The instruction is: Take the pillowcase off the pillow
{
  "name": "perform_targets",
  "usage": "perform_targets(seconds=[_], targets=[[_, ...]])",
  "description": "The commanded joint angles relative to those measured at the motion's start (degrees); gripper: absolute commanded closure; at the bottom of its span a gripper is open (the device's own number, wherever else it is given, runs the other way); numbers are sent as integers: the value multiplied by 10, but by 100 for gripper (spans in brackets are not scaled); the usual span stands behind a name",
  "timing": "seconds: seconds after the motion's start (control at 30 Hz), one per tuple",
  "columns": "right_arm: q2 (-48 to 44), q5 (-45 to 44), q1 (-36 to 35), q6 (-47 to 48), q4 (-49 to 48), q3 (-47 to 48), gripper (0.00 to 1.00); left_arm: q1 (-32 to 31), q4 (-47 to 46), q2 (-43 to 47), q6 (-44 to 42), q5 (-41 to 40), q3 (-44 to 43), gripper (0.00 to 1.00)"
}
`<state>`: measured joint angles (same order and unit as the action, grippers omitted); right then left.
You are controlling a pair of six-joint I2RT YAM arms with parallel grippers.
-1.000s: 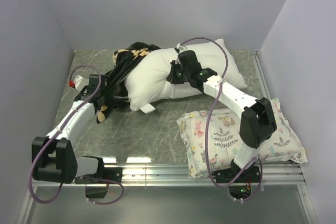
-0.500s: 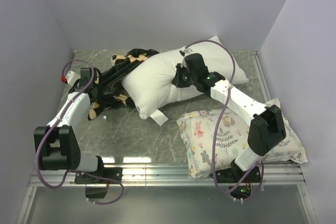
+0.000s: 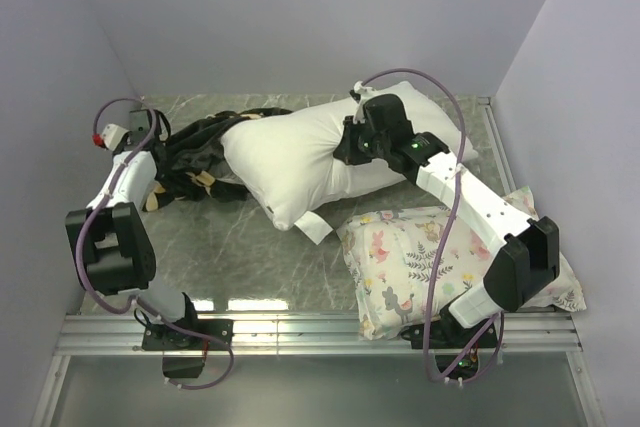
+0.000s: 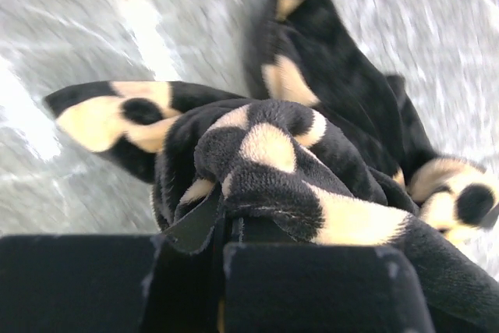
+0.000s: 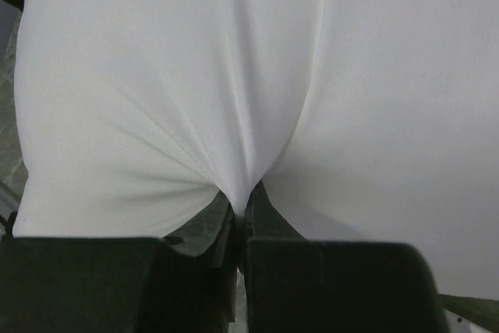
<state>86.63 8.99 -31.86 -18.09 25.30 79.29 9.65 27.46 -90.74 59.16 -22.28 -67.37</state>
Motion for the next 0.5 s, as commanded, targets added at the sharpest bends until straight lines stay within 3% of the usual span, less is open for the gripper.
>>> perform_targets(seconds=[0.0,0.47], targets=[[-48,31,13,-5,-42,61,100,26,14,-4,-11,-4,-35,100],[-39,39,69,-47,-41,136,100,103,32,94,-11,29,-55,100]])
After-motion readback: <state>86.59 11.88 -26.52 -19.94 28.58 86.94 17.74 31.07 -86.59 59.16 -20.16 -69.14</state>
